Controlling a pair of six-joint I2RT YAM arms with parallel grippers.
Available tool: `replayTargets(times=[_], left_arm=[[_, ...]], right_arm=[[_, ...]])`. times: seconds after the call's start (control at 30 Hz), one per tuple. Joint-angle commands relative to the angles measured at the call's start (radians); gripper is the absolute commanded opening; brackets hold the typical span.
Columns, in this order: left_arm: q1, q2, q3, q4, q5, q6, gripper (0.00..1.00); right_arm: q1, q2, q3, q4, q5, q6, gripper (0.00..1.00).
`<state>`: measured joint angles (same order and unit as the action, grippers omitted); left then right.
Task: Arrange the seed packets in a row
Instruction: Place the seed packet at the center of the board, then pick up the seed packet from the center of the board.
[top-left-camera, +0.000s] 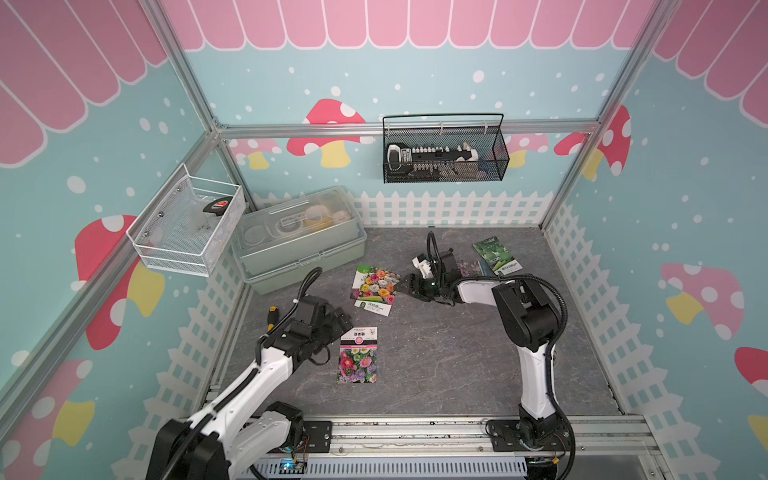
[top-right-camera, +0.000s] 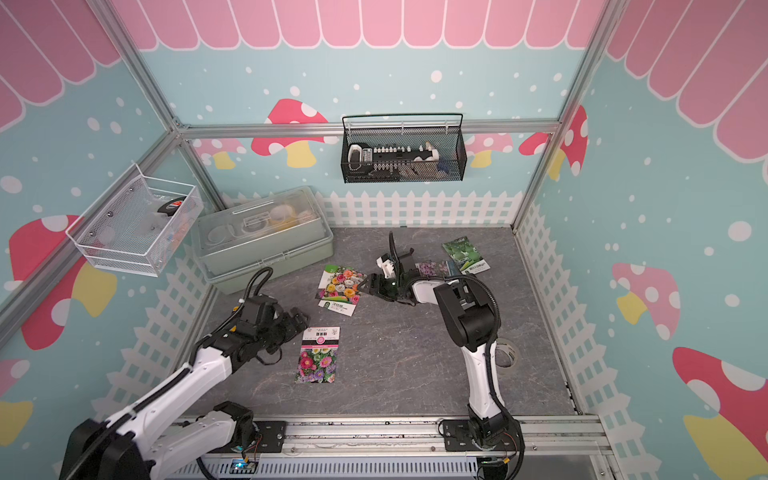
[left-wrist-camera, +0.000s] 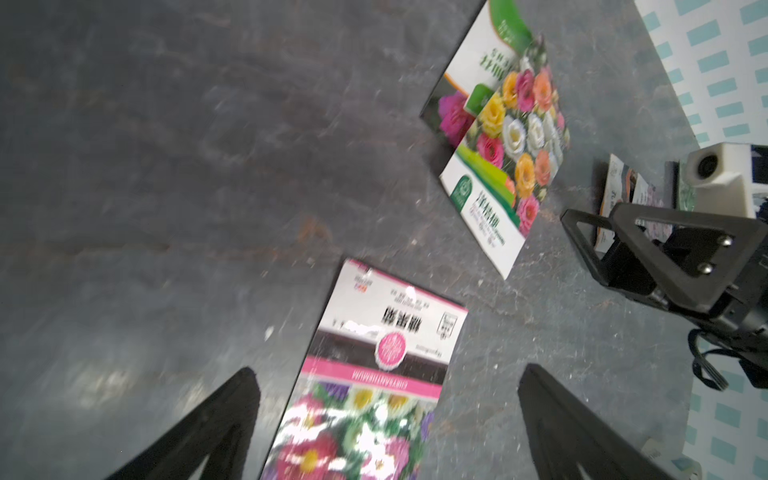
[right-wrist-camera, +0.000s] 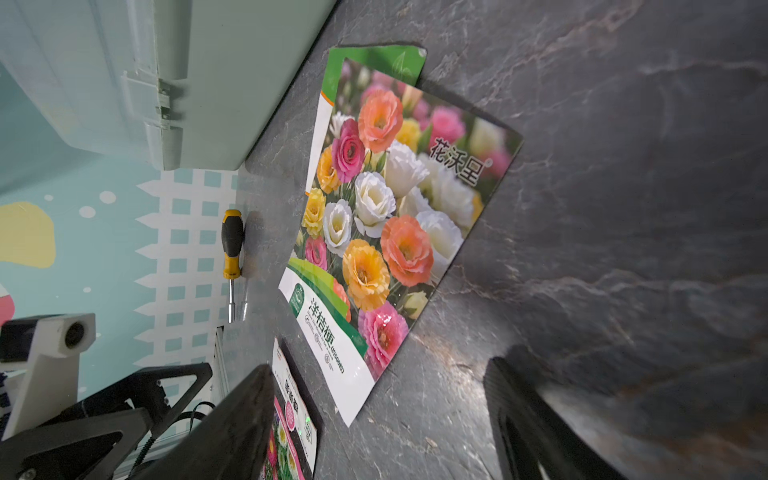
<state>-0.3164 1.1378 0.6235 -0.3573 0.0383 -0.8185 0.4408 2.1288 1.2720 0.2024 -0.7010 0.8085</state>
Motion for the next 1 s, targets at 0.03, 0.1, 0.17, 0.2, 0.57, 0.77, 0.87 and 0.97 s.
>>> replayTargets(times=[0.03, 0.1, 0.17, 0.2, 0.57, 0.77, 0.87, 0.97], left_arm=[[0.008, 0.244, 0.138, 0.371, 0.067, 0.17, 0.98], [0.021, 0.366, 0.219, 0.444, 0.135, 0.227, 0.99], [0.048, 0.5, 0.336, 0.447, 0.259, 0.308, 0.98], [0.059, 0.557, 0.398, 0.422, 0.321, 0.339, 0.96], [0.103, 0.861, 0.803, -0.008, 0.482, 0.535, 0.91], [0.111, 0.879, 0.8, -0.075, 0.502, 0.555, 0.88], [0.12, 0.869, 0.791, -0.093, 0.475, 0.562, 0.88], [0.129, 0.883, 0.79, -0.089, 0.464, 0.554, 0.88]], right_arm=[[0.012, 0.053, 0.022, -0.008, -0.01, 0.014, 0.8], [0.012, 0.064, 0.021, 0.004, -0.017, 0.029, 0.8], [0.012, 0.069, 0.017, 0.02, -0.026, 0.05, 0.8], [0.013, 0.068, 0.016, 0.026, -0.029, 0.058, 0.8], [0.052, 0.059, 0.076, -0.114, 0.009, 0.029, 0.8], [0.053, 0.092, 0.078, -0.116, -0.004, 0.034, 0.8], [0.053, 0.096, 0.076, -0.117, -0.002, 0.032, 0.8], [0.052, 0.1, 0.076, -0.12, -0.005, 0.027, 0.8]])
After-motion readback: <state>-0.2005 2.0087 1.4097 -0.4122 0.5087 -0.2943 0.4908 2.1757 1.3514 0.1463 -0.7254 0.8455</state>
